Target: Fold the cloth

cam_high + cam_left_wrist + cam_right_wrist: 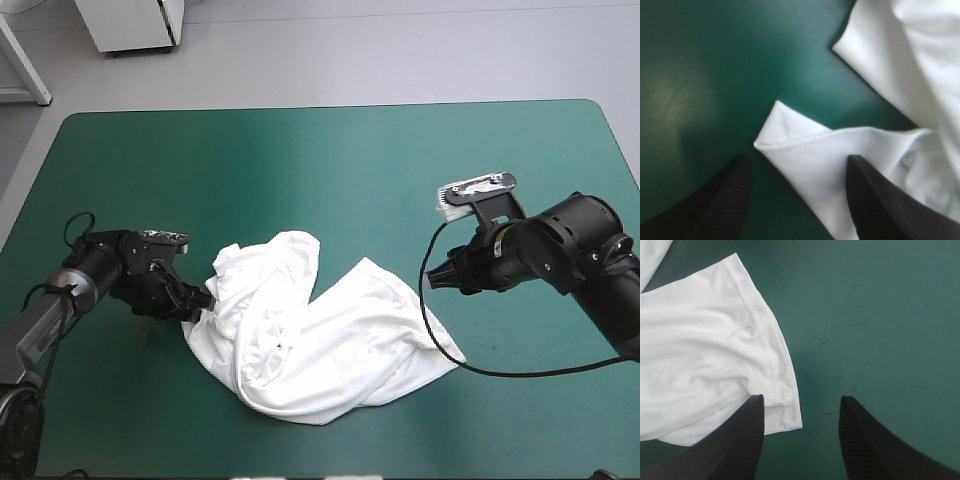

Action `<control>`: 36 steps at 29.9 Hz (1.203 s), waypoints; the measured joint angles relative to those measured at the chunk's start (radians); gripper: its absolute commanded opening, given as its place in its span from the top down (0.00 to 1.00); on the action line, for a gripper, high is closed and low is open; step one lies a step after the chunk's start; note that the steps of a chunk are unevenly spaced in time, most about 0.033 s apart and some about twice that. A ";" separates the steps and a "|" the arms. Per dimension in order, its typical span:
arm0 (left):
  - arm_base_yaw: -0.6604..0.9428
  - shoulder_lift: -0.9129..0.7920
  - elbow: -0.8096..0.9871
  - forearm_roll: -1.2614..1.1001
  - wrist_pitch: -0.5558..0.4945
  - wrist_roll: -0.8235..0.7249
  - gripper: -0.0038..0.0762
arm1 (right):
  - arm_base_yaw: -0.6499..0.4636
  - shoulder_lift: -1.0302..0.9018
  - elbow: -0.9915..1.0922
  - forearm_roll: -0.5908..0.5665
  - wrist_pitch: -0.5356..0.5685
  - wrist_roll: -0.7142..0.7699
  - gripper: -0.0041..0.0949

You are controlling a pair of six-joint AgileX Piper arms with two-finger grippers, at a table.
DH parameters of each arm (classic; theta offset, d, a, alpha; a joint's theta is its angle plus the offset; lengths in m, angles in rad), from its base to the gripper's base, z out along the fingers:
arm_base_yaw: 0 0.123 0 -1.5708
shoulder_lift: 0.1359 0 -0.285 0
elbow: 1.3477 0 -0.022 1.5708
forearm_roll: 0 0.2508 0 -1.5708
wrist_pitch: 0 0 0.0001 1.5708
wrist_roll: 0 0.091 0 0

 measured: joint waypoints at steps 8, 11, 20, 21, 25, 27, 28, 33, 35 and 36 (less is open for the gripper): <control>0.001 0.035 -0.009 0.002 -0.020 -0.022 0.81 | -0.011 0.000 0.029 0.000 -0.003 -0.004 0.52; 0.001 0.037 -0.009 0.000 -0.041 -0.028 0.98 | -0.040 0.000 0.112 0.008 -0.003 -0.004 0.52; 0.001 0.040 -0.010 -0.025 -0.041 -0.028 0.98 | -0.075 0.029 0.359 0.111 -0.075 -0.032 0.43; 0.001 0.040 -0.010 -0.025 -0.041 -0.028 0.98 | -0.075 0.045 0.366 0.118 -0.083 -0.038 0.42; 0.001 0.040 -0.010 -0.025 -0.040 -0.028 0.98 | -0.076 0.112 0.377 0.139 -0.124 -0.068 0.42; 0.001 0.040 -0.010 -0.025 -0.040 -0.029 0.98 | -0.076 0.143 0.379 0.139 -0.150 -0.074 0.42; 0.001 0.040 -0.010 -0.025 -0.040 -0.029 0.98 | -0.076 0.153 0.381 0.139 -0.161 -0.075 0.43; 0.001 0.040 -0.010 -0.025 -0.040 -0.029 0.98 | -0.077 0.171 0.434 0.139 -0.236 -0.078 0.46; 0.001 0.040 -0.010 -0.025 -0.040 -0.029 0.98 | -0.077 0.171 0.463 0.140 -0.264 -0.078 0.47; 0.001 0.040 -0.010 -0.025 -0.040 -0.029 0.98 | -0.077 0.171 0.480 0.142 -0.278 -0.078 0.48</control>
